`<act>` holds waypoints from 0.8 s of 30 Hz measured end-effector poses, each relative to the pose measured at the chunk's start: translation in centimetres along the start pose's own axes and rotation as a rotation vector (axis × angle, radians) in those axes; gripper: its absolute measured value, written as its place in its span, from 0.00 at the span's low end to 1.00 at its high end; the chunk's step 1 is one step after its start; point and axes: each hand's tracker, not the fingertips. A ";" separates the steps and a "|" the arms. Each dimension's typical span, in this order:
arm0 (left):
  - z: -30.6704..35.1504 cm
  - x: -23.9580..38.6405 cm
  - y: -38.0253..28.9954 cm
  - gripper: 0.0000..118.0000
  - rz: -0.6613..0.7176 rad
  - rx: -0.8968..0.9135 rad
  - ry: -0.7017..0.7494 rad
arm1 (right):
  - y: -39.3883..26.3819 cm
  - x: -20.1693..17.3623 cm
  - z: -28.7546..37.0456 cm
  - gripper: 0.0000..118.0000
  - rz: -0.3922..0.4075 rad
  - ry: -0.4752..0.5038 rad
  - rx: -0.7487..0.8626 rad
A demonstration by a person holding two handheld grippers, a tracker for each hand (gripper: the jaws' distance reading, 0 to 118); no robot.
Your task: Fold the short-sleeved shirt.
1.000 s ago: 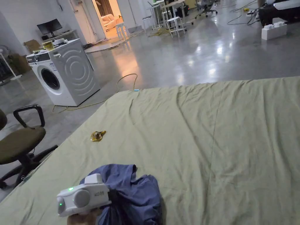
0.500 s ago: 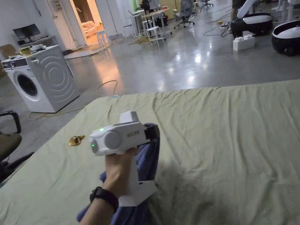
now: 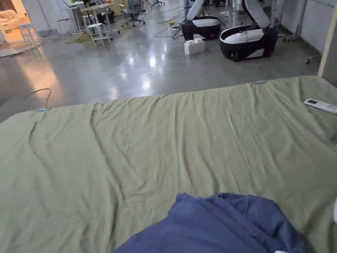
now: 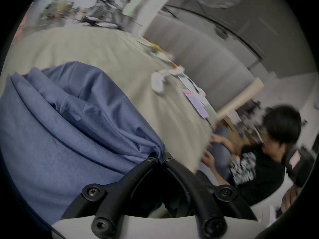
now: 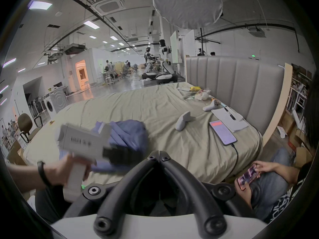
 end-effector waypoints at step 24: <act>39.6 4.4 -7.4 0.29 -0.237 0.804 0.962 | 7.4 -8.2 -1.1 0.00 0.148 0.273 0.298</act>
